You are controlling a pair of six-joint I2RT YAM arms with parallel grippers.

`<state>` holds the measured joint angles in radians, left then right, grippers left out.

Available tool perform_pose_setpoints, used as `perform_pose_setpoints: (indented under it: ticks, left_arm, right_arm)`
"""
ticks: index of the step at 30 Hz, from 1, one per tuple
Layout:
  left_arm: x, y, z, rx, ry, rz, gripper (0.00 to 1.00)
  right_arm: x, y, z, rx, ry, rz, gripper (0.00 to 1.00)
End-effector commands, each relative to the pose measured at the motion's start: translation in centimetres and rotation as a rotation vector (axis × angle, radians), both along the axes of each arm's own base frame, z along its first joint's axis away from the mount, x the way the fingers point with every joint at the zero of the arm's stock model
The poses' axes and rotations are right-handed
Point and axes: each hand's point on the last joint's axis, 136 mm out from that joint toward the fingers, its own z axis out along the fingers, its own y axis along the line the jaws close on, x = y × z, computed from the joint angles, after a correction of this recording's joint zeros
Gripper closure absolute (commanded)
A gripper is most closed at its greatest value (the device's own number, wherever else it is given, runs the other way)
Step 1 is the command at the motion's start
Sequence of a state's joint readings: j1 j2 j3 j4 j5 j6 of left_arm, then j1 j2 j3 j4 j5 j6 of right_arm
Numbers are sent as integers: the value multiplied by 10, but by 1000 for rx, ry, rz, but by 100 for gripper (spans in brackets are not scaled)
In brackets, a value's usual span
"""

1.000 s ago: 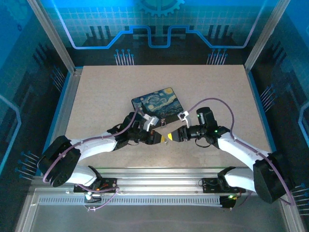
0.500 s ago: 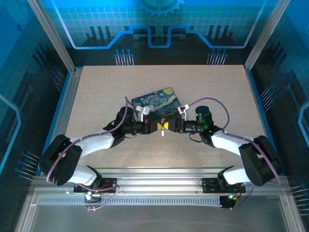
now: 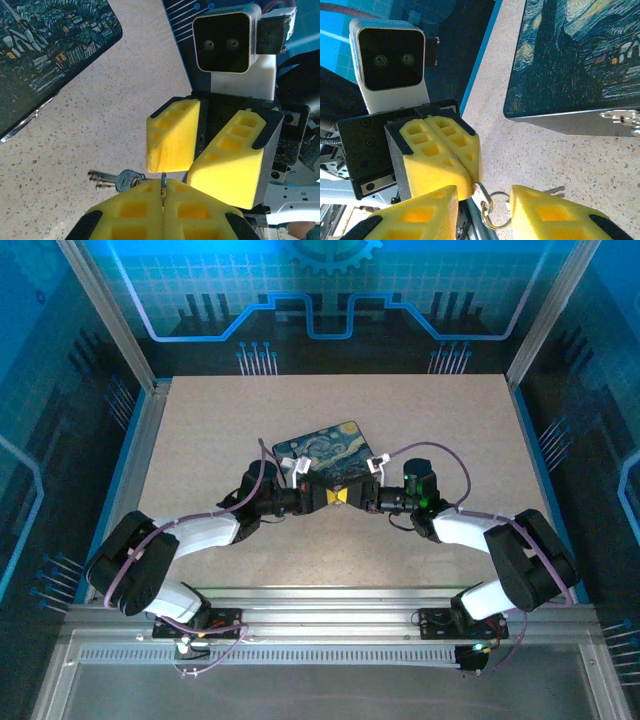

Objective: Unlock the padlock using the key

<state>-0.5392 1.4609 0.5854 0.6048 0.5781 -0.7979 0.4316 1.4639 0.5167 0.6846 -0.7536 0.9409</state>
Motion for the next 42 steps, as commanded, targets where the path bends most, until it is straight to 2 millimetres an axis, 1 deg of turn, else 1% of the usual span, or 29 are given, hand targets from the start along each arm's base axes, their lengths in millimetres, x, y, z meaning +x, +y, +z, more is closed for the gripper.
perform_pose_setpoints:
  ticks: [1,6,10,15,24,25,28,29,31,34,38,42]
  left_arm:
    - [-1,-1,4,-30,-9,-11,100]
    - [-1,0,6,-37,-11,-11,100]
    - [-1,-1,7,-38,-14,-13,100]
    - [-1,-1,6,-39,-13,-15,100]
    - [0,2,5,-39,-12,0,100]
    - [0,3,4,-38,-11,2,95]
    - [-1,6,3,-29,-7,1,78]
    - [-1,7,3,-23,-8,3,73]
    - [0,11,4,-11,-13,10,67]
    - [1,15,6,11,-20,15,64]
    - [-4,12,9,18,-27,-29,64]
    - [-5,13,10,43,-40,-41,64]
  right_arm:
    - [-3,6,5,25,-16,37,67]
    - [-4,8,6,32,-12,48,69]
    - [-5,10,9,45,-16,57,73]
    - [-6,13,12,60,-4,69,80]
    - [-8,12,19,73,-9,68,94]
    - [-9,11,18,67,-12,69,94]
    - [-13,9,15,32,-15,76,97]
    - [-14,8,13,14,-16,78,98]
    - [-18,5,9,-21,-16,88,98]
    - [-21,1,7,-63,-22,100,99]
    - [-23,-1,10,-75,-33,120,99]
    - [-21,-4,6,-103,-21,112,100]
